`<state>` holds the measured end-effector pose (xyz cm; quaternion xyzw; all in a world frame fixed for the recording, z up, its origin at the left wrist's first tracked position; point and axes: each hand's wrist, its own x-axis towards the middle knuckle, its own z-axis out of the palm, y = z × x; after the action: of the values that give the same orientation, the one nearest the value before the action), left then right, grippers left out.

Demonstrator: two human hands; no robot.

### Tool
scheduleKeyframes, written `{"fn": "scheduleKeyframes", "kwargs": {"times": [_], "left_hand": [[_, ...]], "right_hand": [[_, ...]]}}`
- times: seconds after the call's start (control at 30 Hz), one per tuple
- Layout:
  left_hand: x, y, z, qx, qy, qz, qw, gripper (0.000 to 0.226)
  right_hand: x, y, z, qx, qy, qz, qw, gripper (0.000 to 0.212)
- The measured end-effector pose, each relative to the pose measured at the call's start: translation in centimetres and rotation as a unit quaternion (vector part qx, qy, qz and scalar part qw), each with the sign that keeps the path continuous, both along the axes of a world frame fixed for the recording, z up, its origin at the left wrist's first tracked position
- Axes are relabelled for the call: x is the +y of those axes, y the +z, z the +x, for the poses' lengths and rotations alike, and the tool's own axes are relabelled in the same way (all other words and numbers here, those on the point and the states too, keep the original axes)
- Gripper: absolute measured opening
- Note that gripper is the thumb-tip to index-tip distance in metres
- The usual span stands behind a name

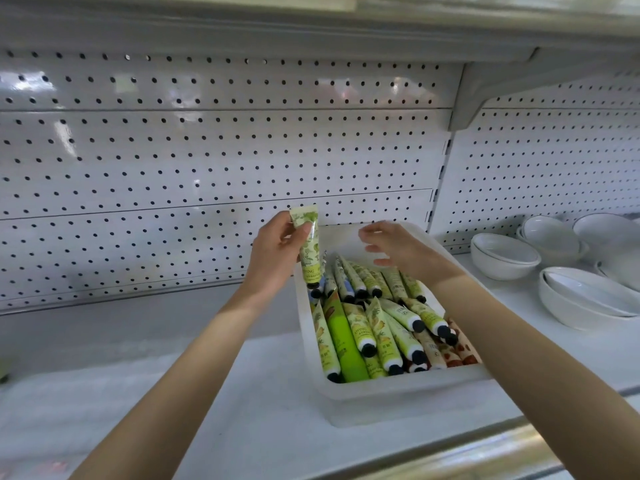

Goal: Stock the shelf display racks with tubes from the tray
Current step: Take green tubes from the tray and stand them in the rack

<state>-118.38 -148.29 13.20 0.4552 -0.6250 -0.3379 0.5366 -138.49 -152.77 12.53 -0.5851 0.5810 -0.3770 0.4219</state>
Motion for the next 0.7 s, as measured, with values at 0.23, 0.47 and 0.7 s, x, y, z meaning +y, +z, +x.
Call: {"fn": "scheduleKeyframes", "kwargs": {"times": [0.23,0.47,0.7], "left_hand": [[0.5,0.2,-0.4,0.028,-0.034,0.029,0.999,0.020],[0.7,0.1,-0.2,0.037,-0.050,0.050,0.997,0.022],[0.5,0.0,0.2,0.123,-0.057,0.123,0.983,0.021]], "right_hand": [[-0.2,-2.7,-0.2,0.191,0.024,0.128,0.973,0.050],[-0.8,-3.2,-0.8,0.102,0.027,0.167,0.980,0.048],[-1.0,-3.3,-0.8,0.071,0.059,0.170,0.981,0.035]]}}
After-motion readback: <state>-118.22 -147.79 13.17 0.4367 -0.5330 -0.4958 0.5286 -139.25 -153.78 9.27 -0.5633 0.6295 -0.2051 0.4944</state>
